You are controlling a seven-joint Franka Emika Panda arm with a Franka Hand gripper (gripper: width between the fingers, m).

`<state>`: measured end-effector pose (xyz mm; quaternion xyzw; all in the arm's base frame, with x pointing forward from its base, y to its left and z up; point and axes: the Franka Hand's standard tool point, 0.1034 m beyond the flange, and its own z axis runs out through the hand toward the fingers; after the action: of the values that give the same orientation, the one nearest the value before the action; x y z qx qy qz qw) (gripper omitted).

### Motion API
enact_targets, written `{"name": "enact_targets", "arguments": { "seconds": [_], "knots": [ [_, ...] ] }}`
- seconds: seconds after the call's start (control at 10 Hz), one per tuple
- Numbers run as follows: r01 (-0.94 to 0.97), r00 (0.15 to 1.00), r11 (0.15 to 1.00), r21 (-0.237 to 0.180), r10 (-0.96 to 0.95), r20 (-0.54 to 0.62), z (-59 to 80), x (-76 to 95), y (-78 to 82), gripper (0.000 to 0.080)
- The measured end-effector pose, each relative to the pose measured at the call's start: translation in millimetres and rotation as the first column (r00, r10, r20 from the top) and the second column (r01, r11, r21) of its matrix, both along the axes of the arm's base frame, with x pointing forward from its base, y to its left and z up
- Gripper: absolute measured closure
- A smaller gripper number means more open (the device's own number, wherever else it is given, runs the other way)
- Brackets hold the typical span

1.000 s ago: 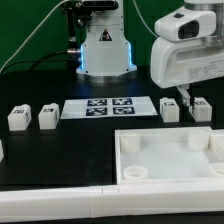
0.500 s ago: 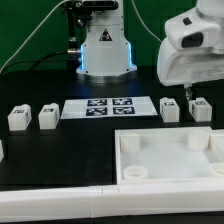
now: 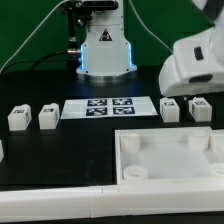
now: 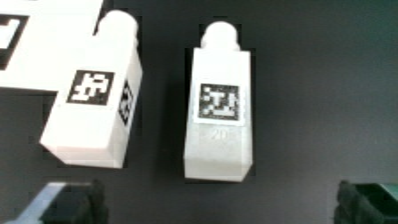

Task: Assemble one leg

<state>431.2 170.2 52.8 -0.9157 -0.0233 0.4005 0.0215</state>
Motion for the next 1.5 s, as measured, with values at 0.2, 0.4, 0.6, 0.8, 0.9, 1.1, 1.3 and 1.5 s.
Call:
{"name": "enact_targets", "arguments": {
  "seconds": [0.2,0.4,0.6,0.8,0.9,1.1,1.3,1.5],
  "knots": [
    [0.023,0.998,0.999,-0.042,-0.026,-0.064,-9.0,-6.9,3.5,0.0151],
    [0.009,0.995,0.998,-0.069,-0.016,-0.100,-16.5,-27.9,9.5,0.0151],
    [0.009,0.993,0.997,-0.079,-0.018,-0.113,-25.8,-38.2,10.3,0.0151],
    [0.003,0.993,0.997,-0.082,-0.013,-0.117,-32.6,-46.8,11.6,0.0151],
    [0.001,0.992,0.996,-0.084,-0.012,-0.126,-35.2,-49.4,12.4,0.0151],
    [0.005,0.991,0.996,-0.086,-0.017,-0.132,-38.8,-47.8,10.7,0.0151],
    [0.004,0.991,0.996,-0.085,-0.015,-0.132,-39.0,-47.9,11.2,0.0151],
    [0.004,0.991,0.996,-0.084,-0.015,-0.132,-39.0,-47.9,11.2,0.0386]
  ]
}}
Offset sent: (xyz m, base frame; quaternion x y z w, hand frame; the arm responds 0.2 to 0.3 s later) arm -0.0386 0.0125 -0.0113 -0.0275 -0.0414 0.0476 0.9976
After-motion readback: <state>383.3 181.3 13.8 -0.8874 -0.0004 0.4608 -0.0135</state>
